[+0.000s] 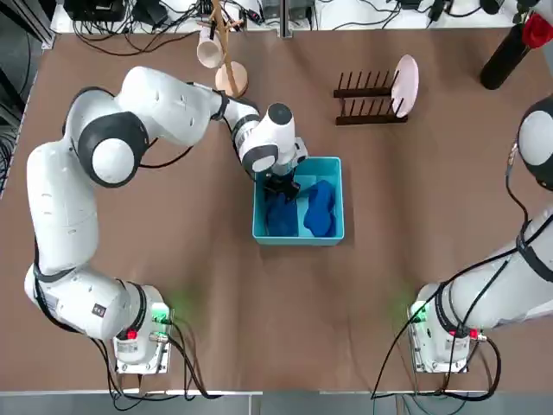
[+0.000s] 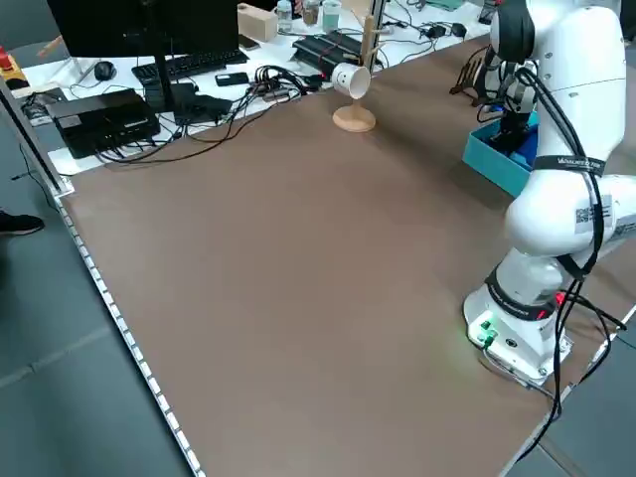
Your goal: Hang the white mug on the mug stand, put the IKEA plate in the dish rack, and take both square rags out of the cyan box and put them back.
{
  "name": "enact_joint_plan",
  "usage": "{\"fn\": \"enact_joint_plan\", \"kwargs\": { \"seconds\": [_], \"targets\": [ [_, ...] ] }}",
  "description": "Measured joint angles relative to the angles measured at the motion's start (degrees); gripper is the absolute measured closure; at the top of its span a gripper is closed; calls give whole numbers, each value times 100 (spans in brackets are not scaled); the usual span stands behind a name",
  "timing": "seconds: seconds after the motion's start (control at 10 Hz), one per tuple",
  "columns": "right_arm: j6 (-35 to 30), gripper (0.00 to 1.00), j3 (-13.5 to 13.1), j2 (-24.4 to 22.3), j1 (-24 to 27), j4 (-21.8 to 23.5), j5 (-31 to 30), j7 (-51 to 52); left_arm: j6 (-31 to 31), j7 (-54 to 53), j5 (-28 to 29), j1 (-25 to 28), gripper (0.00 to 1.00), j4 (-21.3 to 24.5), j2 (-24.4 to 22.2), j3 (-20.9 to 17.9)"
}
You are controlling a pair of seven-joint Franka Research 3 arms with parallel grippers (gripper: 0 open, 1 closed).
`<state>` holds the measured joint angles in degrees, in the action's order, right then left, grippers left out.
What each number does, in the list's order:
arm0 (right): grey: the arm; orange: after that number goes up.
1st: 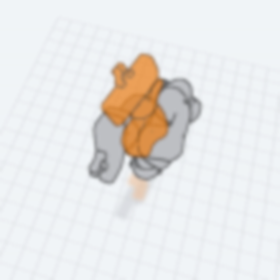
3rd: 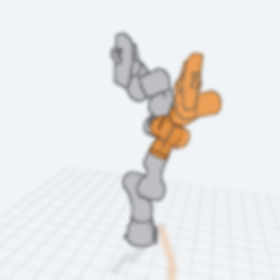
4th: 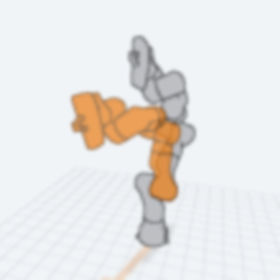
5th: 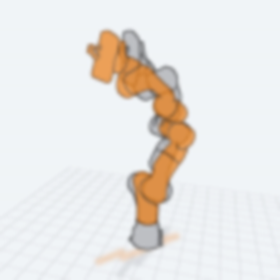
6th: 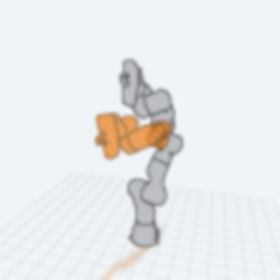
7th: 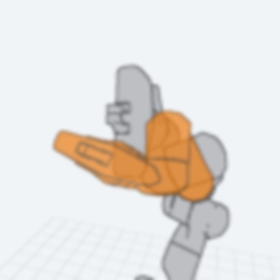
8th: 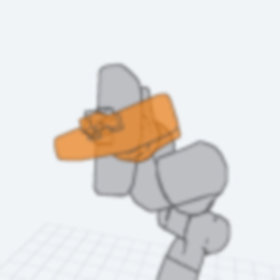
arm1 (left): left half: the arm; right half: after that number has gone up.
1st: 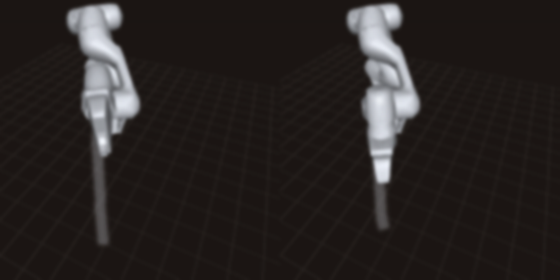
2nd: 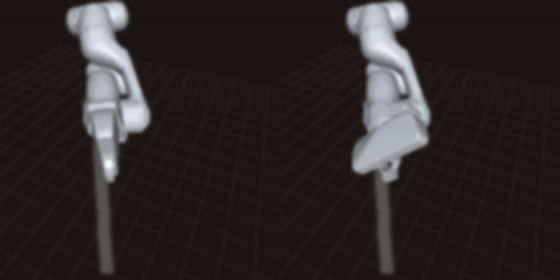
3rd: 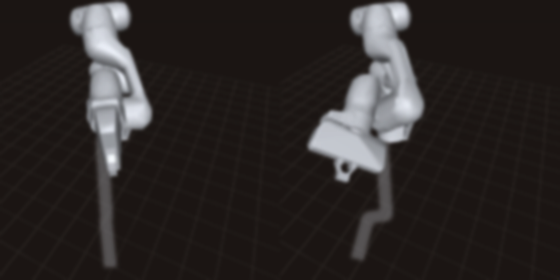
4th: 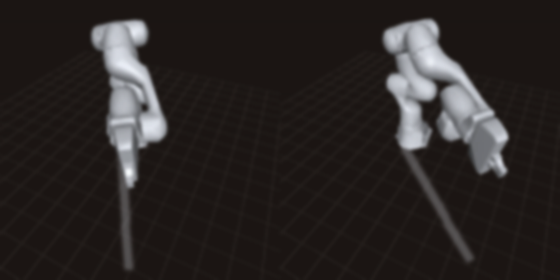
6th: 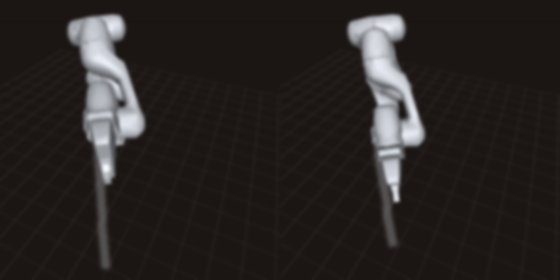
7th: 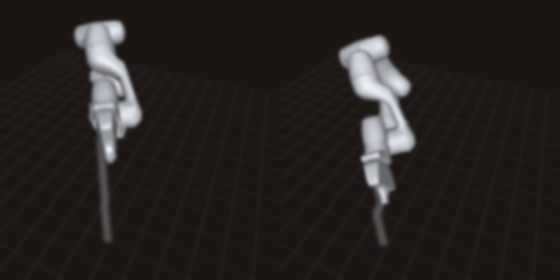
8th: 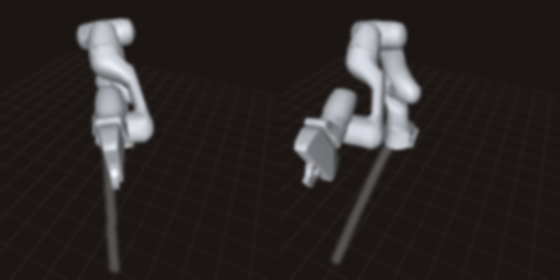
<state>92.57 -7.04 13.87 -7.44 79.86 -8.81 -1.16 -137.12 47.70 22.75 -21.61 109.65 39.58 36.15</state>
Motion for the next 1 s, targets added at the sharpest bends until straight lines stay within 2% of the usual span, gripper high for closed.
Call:
{"fn": "enact_joint_plan", "kwargs": {
  "seconds": [0.1,0.2,0.5,0.7,1.0],
  "targets": [
    [0,1,0,-20,99,0,78,119,4,0,10,1,93,-32,-1,-14],
    [1,1,1,-21,137,0,111,170,56,0,17,1,96,-69,-5,-19],
    [2,1,4,-21,273,1,149,368,272,-1,24,2,96,-186,-116,-22],
    [-1,1,42,-57,443,1,170,481,546,-11,25,5,96,-224,-397,-11],
    [-86,1,361,-251,708,105,276,501,955,-13,-156,12,96,-251,-930,117]
  ]
}}
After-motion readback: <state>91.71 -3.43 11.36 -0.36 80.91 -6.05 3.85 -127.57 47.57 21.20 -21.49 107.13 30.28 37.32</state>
